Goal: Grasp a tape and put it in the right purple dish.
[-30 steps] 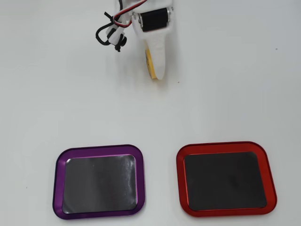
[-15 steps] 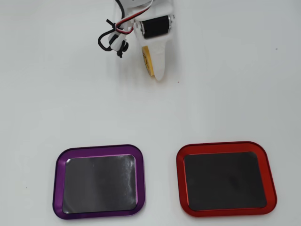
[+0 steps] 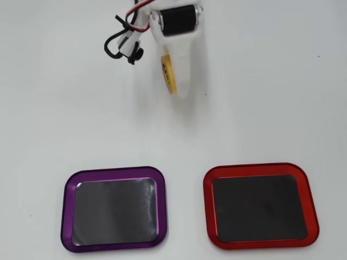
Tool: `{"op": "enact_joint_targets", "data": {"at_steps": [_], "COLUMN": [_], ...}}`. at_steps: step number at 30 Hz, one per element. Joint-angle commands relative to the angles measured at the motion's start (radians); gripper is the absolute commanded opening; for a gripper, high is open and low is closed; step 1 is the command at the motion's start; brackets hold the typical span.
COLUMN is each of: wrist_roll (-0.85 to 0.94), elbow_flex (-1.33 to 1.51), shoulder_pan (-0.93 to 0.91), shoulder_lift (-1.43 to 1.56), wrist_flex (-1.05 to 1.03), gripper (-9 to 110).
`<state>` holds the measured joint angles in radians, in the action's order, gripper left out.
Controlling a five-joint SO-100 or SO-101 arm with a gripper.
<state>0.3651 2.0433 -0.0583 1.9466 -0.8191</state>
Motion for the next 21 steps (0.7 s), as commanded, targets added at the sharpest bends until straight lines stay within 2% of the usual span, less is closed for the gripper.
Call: {"op": "enact_joint_targets", "data": {"at_steps": [1,8,11,21], "wrist_roll": [0.008,0.193,0.233,0.233], "elbow_flex": [-0.077,-0.031,-0.005,-0.25], "shoulder_pan": [0.003,-0.008,-0.083,-0.213], "shoulder_lift": [0.121,0.158,0.087,-0.356], "wrist_flex": [0.051,0.39,0.535,0.614], "gripper": [-1,-1,-1,-1]}}
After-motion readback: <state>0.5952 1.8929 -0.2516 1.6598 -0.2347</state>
